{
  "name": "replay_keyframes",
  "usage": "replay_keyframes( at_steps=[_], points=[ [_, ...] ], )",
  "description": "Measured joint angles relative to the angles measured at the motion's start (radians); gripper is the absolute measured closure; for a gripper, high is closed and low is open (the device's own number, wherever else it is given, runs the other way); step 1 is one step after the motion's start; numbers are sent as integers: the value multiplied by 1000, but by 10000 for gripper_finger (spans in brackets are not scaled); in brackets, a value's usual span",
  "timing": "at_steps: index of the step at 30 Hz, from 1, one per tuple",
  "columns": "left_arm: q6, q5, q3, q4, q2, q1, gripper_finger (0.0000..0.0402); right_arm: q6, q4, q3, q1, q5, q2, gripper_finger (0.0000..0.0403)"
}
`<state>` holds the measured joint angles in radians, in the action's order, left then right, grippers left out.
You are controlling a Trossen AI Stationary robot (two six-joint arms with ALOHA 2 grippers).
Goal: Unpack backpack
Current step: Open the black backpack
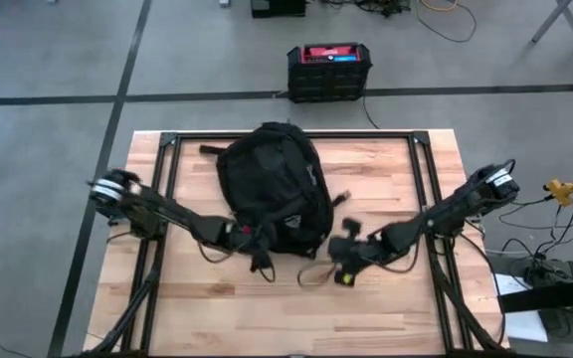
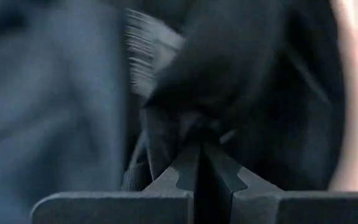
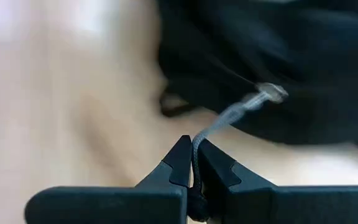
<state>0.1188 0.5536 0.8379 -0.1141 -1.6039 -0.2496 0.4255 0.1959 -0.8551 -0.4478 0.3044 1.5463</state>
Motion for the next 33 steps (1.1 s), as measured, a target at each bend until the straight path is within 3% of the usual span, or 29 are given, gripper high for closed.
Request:
replay_keyframes(
  at_steps=[5, 9, 12, 16, 24, 29, 33],
  points=[
    [-8, -17, -20, 127, 109, -4, 402, -120, -141, -22, 5, -45, 69, 403],
    [-41, -114, -24, 305, 86, -29, 402, -161, -180, -43, 39, 20, 98, 403],
    [-47, -127, -24, 330, 48, -48, 402, -163, -185, -49, 62, 26, 117, 403],
    [-38, -125, -4, 283, 41, -55, 402, -164, -186, -48, 73, 27, 125, 403],
    [-3, -101, 136, -87, 122, -73, 402, -157, -188, -48, 84, 28, 147, 403],
    [-15, -161, 156, 12, 118, -98, 392, -162, -193, -48, 90, 31, 158, 403],
    [-41, -178, 154, 70, 36, -110, 355, -166, -194, -48, 91, 35, 159, 403]
  ],
)
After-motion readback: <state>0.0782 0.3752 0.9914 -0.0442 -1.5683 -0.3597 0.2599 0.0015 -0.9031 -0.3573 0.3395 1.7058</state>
